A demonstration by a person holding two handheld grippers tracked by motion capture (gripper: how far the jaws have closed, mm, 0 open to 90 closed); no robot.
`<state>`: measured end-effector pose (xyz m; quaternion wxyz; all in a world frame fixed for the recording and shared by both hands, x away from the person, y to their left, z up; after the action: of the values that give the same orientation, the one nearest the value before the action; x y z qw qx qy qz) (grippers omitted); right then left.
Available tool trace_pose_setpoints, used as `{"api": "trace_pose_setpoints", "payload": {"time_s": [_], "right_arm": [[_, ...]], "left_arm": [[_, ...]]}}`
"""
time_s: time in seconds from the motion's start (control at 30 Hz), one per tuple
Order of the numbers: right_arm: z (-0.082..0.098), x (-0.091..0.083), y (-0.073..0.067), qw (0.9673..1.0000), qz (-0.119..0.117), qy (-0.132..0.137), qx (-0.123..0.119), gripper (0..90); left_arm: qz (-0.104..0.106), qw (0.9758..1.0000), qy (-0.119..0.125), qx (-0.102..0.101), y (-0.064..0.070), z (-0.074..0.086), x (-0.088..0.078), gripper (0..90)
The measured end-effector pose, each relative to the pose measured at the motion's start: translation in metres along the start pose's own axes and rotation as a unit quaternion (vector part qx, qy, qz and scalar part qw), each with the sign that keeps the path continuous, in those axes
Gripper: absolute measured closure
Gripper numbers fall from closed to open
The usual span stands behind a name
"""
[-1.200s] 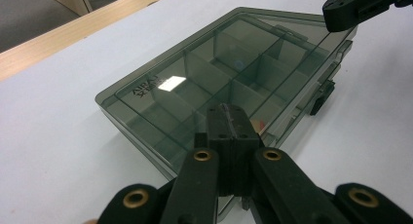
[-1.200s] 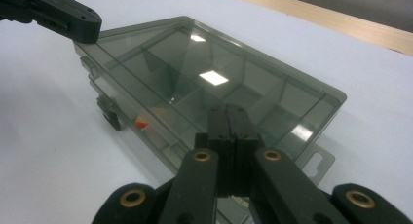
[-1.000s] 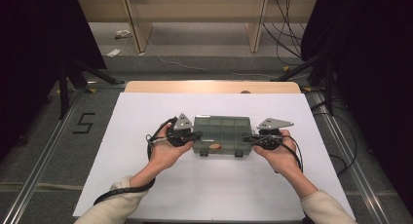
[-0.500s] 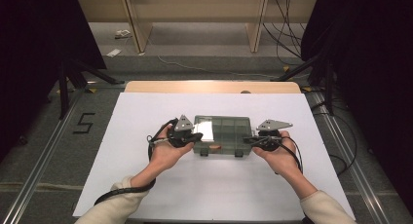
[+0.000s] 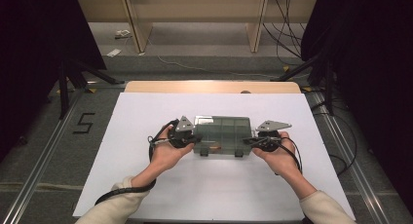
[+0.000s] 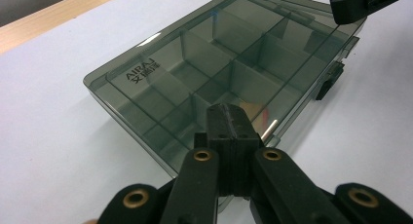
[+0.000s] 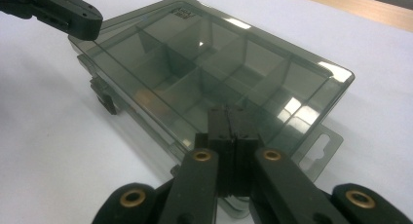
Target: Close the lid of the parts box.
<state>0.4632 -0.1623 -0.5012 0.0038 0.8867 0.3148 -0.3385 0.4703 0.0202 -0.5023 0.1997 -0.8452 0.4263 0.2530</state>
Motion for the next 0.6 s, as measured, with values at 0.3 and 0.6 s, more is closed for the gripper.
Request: {"api": "trace_pose_setpoints", "payload": {"time_s": [0.3,0.6], "right_arm": [[0.002,0.0011,0.0005,1.0,0.001,-0.004,0.002,90.0],[0.0039,0.0025,0.001,1.0,0.002,-0.008,0.002,90.0]], "left_arm": [[0.001,1.0,-0.003,-0.001,0.0002,0.002,0.0023,89.6],[0.003,1.0,-0.007,-0.001,0.0006,0.0037,0.0046,89.6]]}}
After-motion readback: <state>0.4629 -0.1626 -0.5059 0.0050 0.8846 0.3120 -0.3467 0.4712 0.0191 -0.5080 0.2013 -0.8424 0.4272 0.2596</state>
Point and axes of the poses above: each handheld gripper's, and its own axes: x roughly forward along the jaws, z roughly out of its underside, y roughly to its right, the point moved 10 cm from there along x, roughly forward along the jaws, and after that the axes turned 11 degrees about x, right-handed, at the moved point
